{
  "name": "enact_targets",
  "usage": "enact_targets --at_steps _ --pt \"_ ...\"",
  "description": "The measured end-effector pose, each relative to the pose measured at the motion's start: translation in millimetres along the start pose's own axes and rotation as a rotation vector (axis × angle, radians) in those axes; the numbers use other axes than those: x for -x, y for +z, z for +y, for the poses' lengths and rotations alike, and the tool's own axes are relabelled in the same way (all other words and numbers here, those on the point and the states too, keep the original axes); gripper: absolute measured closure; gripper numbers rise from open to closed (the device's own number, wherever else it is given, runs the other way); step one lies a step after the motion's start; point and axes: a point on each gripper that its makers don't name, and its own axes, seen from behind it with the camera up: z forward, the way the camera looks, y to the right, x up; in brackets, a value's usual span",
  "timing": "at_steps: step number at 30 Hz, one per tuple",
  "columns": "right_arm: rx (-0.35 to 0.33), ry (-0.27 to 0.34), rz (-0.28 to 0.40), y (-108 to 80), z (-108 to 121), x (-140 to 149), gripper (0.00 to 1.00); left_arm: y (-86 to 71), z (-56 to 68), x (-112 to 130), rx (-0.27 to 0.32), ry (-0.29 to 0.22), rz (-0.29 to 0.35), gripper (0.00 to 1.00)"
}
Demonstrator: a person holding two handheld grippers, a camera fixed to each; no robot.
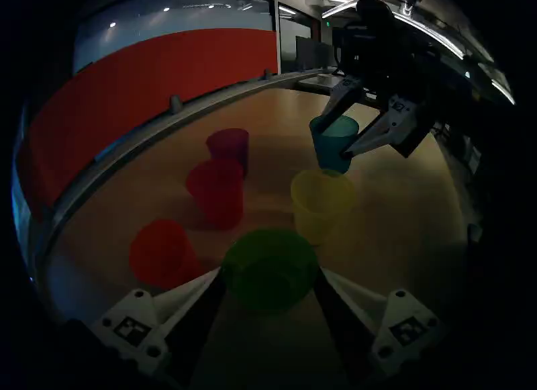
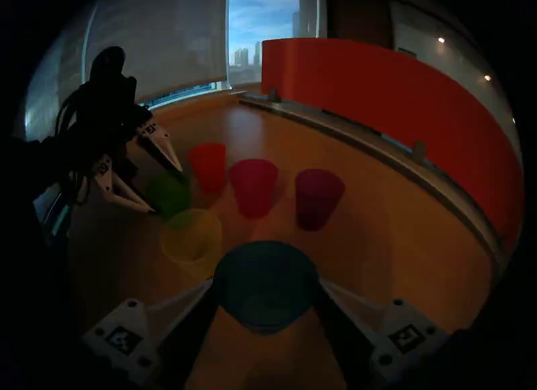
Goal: Pour water
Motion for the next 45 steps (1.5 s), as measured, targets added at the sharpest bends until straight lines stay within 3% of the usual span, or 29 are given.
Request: enact_targets --at_steps 27,45 --pt "0.009 -0.001 -0.019 3.9 -5 18 0.08 -4.3 3.1 10 -0.018 -0.007 -0.011 0.11" --pt "-0.001 0.029 -0.029 12.4 -11 31 0.08 -3.9 -0.8 34 -0.044 -0.001 -0.071 0.08"
